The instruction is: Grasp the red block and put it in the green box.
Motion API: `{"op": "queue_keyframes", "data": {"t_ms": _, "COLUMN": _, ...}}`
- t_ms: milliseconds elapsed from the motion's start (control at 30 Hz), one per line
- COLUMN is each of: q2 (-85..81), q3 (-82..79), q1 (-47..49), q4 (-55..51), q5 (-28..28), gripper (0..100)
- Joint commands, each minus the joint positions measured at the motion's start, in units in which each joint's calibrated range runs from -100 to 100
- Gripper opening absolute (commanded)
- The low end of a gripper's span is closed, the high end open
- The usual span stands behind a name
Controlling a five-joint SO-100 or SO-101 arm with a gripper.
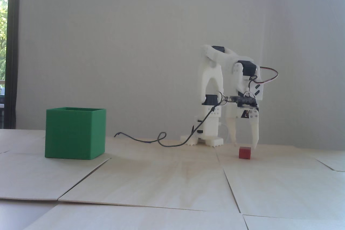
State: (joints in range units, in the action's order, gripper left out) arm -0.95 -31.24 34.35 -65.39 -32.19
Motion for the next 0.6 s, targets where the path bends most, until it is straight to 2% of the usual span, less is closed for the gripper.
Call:
{"op": "queue_keyframes", "data": {"t_ms": 0, "q2": -4.6, "q3": -0.8, "q1": -0.6, "q4": 3.0, "q5": 0.2, "gripper": 18}}
{"op": "queue_keyframes", "data": {"t_ms": 267, "q2": -4.6, "q3": -3.9, "q1": -0.1, "q4": 4.2, "q5": -0.1, "gripper": 17}}
{"op": "queue_keyframes", "data": {"t_ms": 300, "q2": -4.6, "q3": -4.3, "q1": 0.0, "q4": 4.2, "q5": -0.2, "gripper": 15}}
{"op": "queue_keyframes", "data": {"t_ms": 333, "q2": -4.6, "q3": -4.7, "q1": 0.0, "q4": 4.3, "q5": -0.2, "gripper": 5}}
{"op": "queue_keyframes", "data": {"t_ms": 367, "q2": -4.6, "q3": -4.6, "q1": 0.0, "q4": 4.3, "q5": -0.2, "gripper": 2}}
{"op": "queue_keyframes", "data": {"t_ms": 567, "q2": -4.6, "q3": -4.1, "q1": -0.5, "q4": 4.0, "q5": -0.2, "gripper": 2}}
